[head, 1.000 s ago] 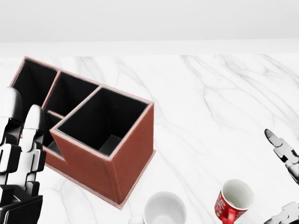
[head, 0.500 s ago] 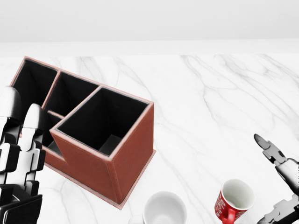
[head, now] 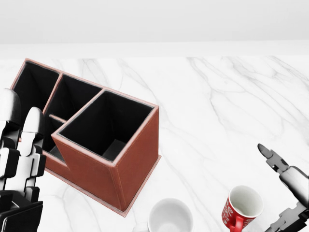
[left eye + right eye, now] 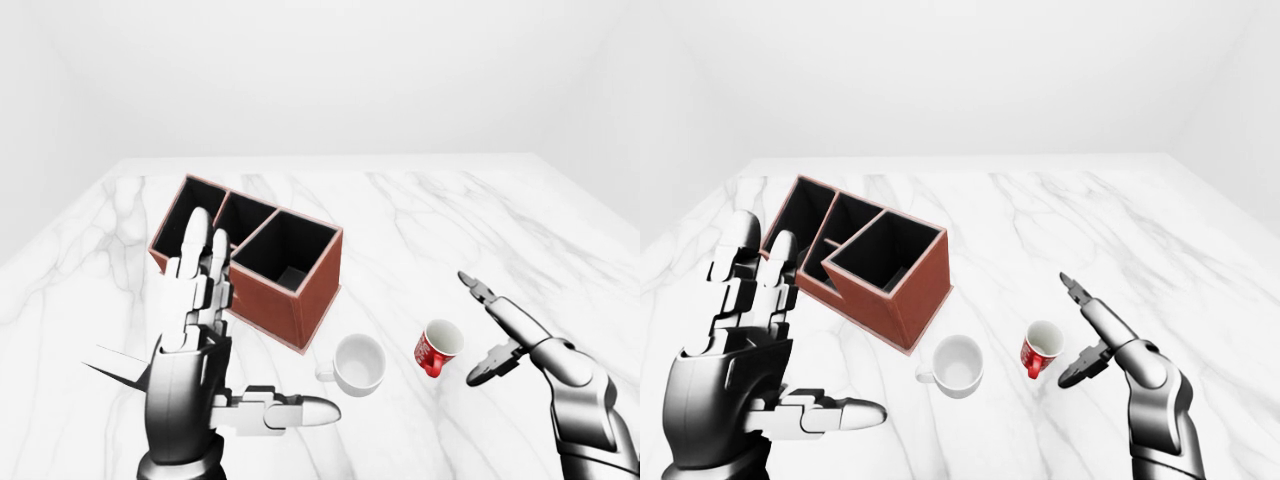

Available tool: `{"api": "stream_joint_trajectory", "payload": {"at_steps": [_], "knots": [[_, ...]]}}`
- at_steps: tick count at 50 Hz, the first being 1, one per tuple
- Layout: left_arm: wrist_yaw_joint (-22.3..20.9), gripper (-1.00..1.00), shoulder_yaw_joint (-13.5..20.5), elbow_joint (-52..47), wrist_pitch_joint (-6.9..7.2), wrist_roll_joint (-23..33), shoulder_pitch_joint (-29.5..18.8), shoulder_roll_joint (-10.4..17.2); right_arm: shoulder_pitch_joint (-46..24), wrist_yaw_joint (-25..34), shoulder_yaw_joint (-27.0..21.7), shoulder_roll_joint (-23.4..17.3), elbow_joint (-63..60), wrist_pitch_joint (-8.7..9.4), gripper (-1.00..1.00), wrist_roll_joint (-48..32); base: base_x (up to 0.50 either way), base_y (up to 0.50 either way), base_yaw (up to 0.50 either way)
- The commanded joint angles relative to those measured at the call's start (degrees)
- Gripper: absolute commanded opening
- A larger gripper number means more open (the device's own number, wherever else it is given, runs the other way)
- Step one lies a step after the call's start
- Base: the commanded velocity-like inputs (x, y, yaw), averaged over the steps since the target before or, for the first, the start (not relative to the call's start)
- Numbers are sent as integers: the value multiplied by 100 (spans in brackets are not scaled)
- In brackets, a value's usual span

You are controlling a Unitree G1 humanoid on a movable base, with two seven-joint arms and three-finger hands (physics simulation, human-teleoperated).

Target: Pick up the red mug and place it to the right of the caddy.

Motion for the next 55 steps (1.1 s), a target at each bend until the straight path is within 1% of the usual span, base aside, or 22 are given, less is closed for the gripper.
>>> {"api": "stream_joint_trajectory", "payload": {"at_steps": [1, 12, 29, 32, 37, 41, 55], "knots": [[53, 100, 71, 1, 0, -35, -309, -16, -299, 15, 113, -22, 561, 162, 100, -249, 0, 0, 0], [73, 100, 43, 1, 0, -29, -324, 0, -486, 72, 150, -159, 633, 178, 100, -383, 0, 0, 0], [131, 100, 28, 1, 0, -71, -319, 50, -759, 72, 313, -244, 823, 178, 100, -592, 0, 0, 0], [113, 100, 68, 1, 0, -99, -330, 43, -763, 72, 345, -230, 814, 178, 100, -615, 0, 0, 0], [126, 100, 26, 1, 0, -67, -321, 47, -771, 72, 419, -182, 807, 178, 100, -685, 0, 0, 0], [113, 100, 41, 1, 0, -72, -309, 38, -883, 37, 509, -202, 1125, 178, 100, -716, 0, 0, 0], [131, 100, 19, 1, 0, -60, -329, 55, -896, 1, 722, -92, 1058, 178, 100, -981, 0, 0, 0]]}}
